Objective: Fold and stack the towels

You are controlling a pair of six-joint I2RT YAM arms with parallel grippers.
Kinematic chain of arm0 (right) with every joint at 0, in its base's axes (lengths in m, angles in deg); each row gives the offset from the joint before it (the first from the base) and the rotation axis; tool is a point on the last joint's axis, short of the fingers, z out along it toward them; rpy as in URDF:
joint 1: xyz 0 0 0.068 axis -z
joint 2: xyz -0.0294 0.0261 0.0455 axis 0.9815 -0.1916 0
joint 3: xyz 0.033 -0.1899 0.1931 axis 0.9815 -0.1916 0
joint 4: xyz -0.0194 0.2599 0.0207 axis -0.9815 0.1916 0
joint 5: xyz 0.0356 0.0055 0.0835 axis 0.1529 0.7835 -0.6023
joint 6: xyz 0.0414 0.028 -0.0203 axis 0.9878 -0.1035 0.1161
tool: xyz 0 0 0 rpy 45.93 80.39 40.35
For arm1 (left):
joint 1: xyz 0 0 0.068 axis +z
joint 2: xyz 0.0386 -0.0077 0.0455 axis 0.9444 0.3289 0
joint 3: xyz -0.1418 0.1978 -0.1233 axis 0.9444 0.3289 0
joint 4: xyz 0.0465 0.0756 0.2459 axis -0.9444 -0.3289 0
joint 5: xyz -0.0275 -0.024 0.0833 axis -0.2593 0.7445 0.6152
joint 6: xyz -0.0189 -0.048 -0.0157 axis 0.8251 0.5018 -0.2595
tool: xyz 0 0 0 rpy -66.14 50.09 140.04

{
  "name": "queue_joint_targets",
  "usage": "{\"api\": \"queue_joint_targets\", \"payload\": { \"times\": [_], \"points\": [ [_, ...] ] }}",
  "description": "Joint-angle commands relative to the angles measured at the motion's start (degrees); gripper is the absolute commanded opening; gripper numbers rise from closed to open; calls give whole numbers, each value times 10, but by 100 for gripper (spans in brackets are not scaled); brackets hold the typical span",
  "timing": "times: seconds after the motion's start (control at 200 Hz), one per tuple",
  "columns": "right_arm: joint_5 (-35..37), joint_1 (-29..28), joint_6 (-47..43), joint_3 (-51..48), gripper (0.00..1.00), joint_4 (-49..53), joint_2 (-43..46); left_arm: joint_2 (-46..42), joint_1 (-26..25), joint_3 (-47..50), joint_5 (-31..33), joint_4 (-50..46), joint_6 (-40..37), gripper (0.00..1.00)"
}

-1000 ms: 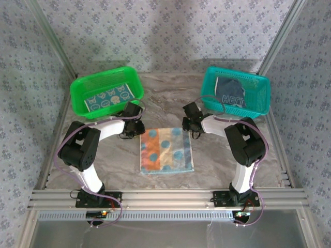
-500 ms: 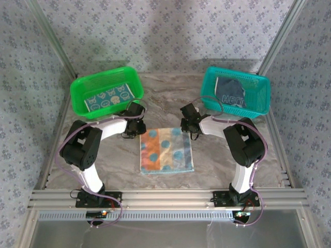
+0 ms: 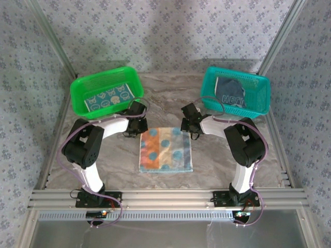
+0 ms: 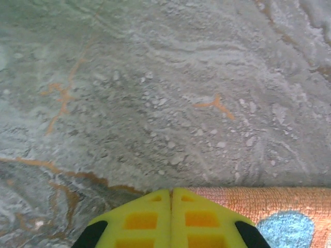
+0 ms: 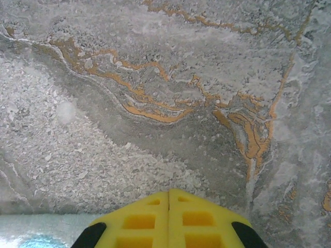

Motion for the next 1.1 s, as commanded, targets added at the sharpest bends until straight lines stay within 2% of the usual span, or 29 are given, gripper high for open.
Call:
{"api": "queue_joint_targets", "payload": {
  "times": [0.0,0.445,0.68,1.094],
  "points": [
    [-23,3,-9,-12,0,21,24,20,-13,-2,-40,38,-2,0],
    [-29,27,-72,-35,0,-19,140,-96,-5,-22,-3,-20,-45,0],
    [-33,24,-75,-96,0,-54,196,-163,-7,40,-2,17,-45,0],
    [-27,14,-77,-154,0,-72,251,-220,-25,122,2,78,-40,0]
  ]
}}
